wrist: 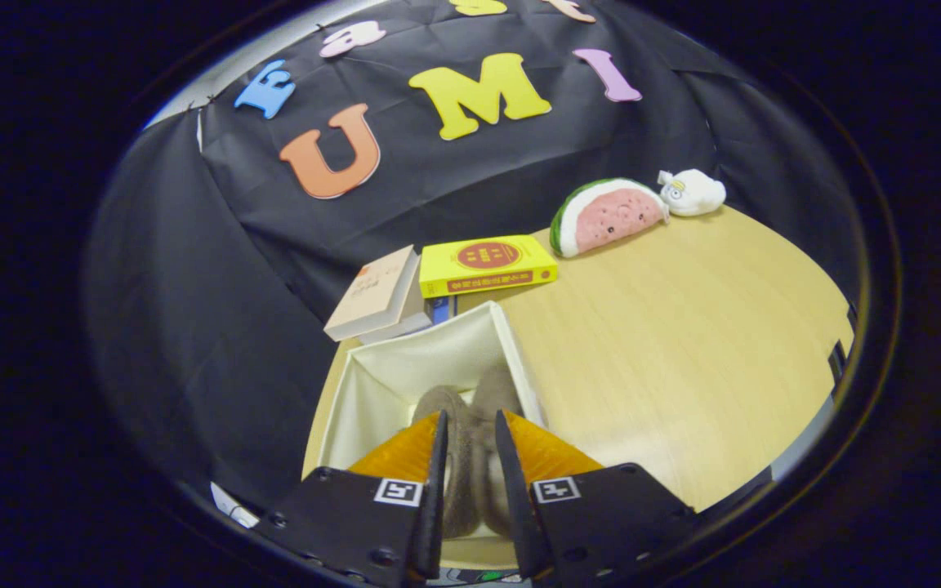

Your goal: Open the storage box then place both shoes into the box .Put the left shoe in first, then the right shoe, with the right side of both shoes facing outward in a uniform manner.

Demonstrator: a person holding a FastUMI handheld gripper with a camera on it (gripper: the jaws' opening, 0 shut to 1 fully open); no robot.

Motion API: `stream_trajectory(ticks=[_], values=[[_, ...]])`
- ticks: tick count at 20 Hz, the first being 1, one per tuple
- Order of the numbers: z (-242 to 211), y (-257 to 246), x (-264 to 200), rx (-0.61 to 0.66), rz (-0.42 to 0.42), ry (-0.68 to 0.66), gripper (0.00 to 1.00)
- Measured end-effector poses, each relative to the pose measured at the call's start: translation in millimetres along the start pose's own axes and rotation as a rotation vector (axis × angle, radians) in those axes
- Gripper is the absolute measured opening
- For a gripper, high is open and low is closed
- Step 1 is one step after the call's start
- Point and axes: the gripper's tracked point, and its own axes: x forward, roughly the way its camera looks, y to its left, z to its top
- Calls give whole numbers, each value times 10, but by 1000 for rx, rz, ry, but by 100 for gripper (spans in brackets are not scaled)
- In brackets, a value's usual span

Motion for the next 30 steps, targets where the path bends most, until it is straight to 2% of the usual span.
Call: stream_trajectory(ticks=[3,6,10,13,17,22,30], values=[[107,39,-107,-58,32,-44,53],[246,-37,-237,-124,34,-112,86],[404,-234,-452,-195,29,-201,94],[595,-432,-729,-252,22,-291,96],[834,-896,-1071,-328,-35,-421,96],[785,-1308,-1308,-361,-57,-466,96],[375,-1323,-1435,-439,-28,-508,96]])
